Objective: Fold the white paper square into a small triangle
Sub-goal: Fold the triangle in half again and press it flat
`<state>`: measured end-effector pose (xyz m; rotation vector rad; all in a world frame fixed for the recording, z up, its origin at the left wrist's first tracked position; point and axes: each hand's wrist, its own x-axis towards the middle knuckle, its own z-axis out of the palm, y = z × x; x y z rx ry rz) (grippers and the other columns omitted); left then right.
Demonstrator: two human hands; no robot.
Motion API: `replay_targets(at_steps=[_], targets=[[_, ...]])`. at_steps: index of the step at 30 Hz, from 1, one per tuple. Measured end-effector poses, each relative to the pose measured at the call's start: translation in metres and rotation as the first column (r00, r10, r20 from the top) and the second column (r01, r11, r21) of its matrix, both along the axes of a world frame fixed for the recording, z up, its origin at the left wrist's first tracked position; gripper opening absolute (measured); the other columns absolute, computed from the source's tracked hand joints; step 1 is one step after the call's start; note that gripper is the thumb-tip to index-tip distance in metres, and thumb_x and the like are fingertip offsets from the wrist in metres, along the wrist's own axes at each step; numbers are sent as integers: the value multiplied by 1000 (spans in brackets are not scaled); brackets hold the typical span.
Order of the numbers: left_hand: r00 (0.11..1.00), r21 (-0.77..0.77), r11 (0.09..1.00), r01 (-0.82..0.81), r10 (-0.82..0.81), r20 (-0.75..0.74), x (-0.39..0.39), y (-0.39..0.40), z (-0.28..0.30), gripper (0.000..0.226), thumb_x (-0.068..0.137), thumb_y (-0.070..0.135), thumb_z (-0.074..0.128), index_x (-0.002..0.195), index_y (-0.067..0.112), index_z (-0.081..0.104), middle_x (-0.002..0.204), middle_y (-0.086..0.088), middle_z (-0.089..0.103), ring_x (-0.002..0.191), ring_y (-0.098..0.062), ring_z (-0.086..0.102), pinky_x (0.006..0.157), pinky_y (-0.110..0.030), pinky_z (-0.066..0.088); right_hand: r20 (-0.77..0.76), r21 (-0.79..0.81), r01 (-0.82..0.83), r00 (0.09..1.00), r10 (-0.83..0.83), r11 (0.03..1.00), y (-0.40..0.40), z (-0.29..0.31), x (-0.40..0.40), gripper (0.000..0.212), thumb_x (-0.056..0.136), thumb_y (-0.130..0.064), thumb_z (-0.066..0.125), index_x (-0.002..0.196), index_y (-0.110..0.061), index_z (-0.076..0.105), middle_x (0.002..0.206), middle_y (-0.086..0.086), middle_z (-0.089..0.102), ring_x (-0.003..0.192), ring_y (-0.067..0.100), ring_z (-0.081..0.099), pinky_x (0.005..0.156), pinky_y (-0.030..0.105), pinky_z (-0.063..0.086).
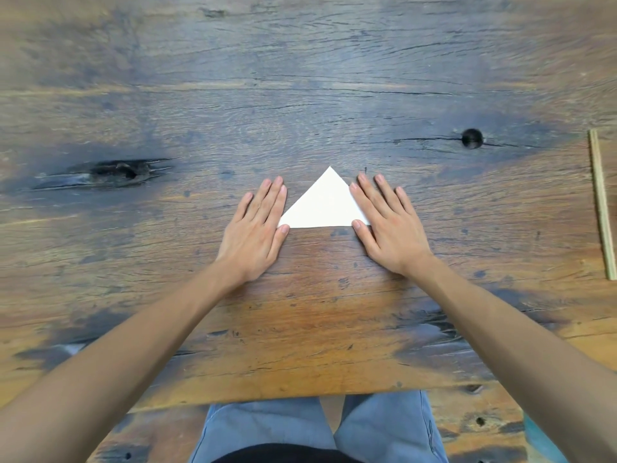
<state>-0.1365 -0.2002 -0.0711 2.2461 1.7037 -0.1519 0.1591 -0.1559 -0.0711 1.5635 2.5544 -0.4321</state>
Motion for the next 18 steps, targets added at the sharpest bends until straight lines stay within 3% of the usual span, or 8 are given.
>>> replay_targets(at_steps=[6, 10, 18], targets=[[988, -131, 989, -76, 92, 123, 7, 1, 18, 71, 105, 44, 14, 165, 9, 1, 174, -5, -8, 160, -20, -14, 131, -47, -3, -43, -143, 45, 998, -51, 989, 2, 17, -2, 67, 107, -54, 23, 167, -30, 7, 175, -10, 1, 162, 15, -2, 131, 47, 7], [976, -4, 1000, 3, -2, 218, 32, 19, 31, 68, 105, 45, 21, 165, 12, 15, 175, -5, 5, 162, -22, -3, 130, -46, -1, -66, -29, 5, 998, -7, 1000, 10, 22, -8, 63, 107, -51, 23, 166, -29, 19, 175, -7, 13, 160, 17, 17, 123, 43, 23], [991, 33, 996, 81, -84, 103, 62, 41, 3, 70, 107, 48, 22, 165, 11, 10, 175, -5, 5, 162, -22, 1, 131, -50, 6, 13, 80, -112, 994, 111, 991, 29, 3, -18, 58, 109, -46, 24, 165, -30, 22, 174, -8, 19, 160, 18, 21, 116, 41, 26]])
